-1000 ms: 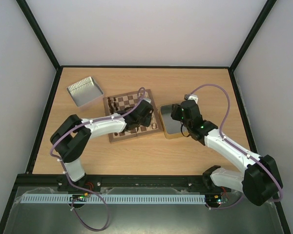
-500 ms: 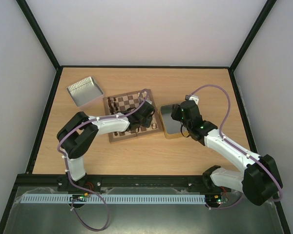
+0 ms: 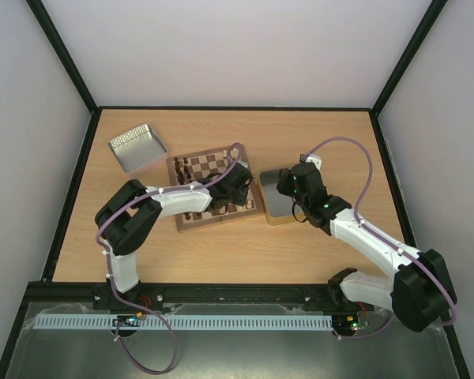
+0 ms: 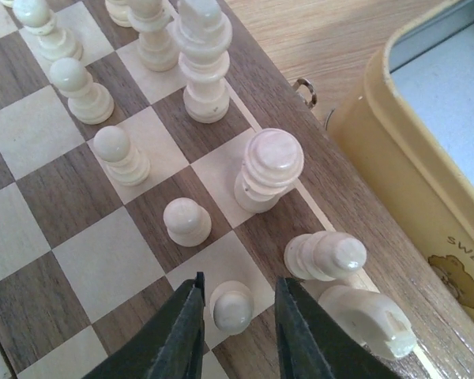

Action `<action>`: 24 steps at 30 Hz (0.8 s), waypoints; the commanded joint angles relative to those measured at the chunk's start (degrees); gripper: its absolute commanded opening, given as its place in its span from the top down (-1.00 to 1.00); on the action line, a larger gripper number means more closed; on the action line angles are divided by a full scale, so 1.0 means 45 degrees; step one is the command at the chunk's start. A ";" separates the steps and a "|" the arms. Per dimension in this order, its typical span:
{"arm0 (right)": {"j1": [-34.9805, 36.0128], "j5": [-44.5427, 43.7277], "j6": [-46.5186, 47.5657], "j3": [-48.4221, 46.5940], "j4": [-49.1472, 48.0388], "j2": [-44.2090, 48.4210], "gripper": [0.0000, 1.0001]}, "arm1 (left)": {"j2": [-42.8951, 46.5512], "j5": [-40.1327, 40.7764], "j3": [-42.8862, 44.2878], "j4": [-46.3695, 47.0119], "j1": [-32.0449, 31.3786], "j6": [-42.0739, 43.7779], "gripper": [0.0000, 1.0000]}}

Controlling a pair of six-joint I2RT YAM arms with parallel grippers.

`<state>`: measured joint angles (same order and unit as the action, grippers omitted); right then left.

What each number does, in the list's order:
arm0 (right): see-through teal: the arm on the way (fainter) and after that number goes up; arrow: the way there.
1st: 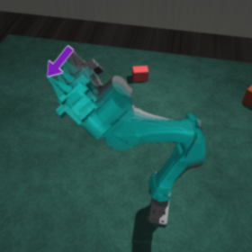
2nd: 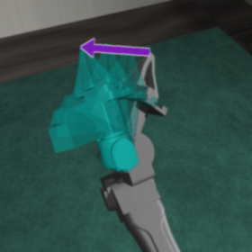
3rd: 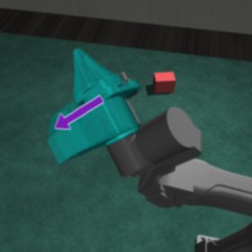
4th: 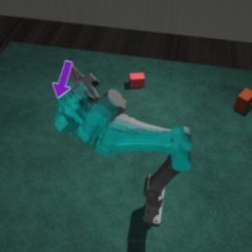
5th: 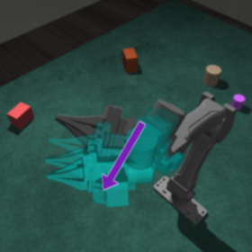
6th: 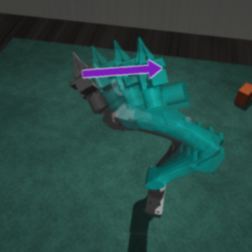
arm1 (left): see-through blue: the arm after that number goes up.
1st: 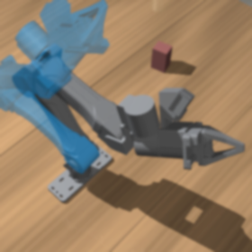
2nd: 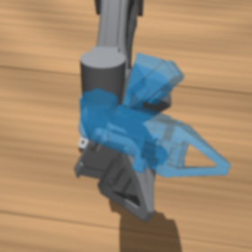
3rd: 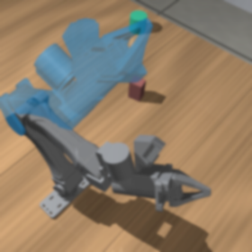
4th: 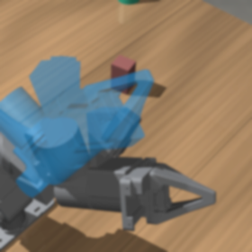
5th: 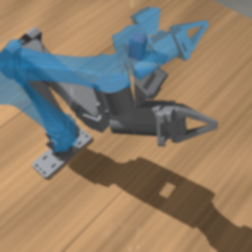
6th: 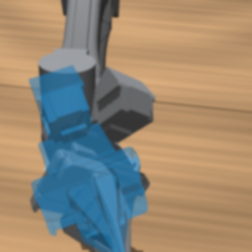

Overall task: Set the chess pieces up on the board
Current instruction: Place the chess piece on the chessboard, then adjust the storage box at the center of the board.

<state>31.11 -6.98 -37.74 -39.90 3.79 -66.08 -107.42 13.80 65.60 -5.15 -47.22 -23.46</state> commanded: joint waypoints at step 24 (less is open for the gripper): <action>-0.1377 0.4227 0.2215 -0.4202 0.6556 -0.5617 0.47 | 0.6341 -0.2098 -0.3175 0.0229 0.1001 -0.0794 0.06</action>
<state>24.95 7.46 -31.57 -56.62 27.35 -89.49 -82.56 7.88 54.11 -6.48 -42.76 -28.69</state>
